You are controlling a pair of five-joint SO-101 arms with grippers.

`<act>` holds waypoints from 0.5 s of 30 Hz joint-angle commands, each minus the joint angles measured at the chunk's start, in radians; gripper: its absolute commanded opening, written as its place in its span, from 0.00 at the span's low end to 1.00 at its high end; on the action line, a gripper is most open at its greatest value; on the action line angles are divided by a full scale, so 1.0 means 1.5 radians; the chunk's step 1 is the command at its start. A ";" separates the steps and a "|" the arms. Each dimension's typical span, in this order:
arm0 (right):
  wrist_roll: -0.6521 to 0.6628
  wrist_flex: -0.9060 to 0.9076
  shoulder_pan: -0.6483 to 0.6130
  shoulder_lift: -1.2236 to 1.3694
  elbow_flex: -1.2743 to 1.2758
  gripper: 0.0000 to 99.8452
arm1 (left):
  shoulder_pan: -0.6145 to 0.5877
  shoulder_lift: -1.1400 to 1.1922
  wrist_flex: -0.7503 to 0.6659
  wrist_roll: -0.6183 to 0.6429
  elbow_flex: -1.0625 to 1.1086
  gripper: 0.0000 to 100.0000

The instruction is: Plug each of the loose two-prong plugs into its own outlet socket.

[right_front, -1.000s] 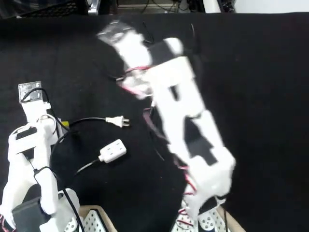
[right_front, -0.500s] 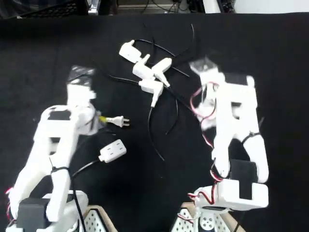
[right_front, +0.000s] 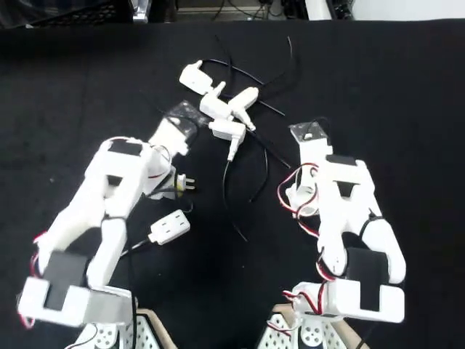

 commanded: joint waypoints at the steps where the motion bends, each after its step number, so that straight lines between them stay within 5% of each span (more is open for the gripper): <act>1: -0.013 -0.012 0.011 -0.020 0.004 0.29 | 0.006 0.084 0.009 -0.055 -0.095 0.28; 6: -0.017 -0.014 0.010 -0.020 0.004 0.29 | 0.007 0.163 0.010 -0.085 -0.148 0.27; 11: -0.017 -0.015 0.009 -0.020 0.004 0.29 | 0.008 0.189 0.010 -0.092 -0.175 0.06; 15: -0.017 -0.015 0.009 -0.020 0.004 0.29 | 0.015 0.189 0.010 -0.090 -0.177 0.04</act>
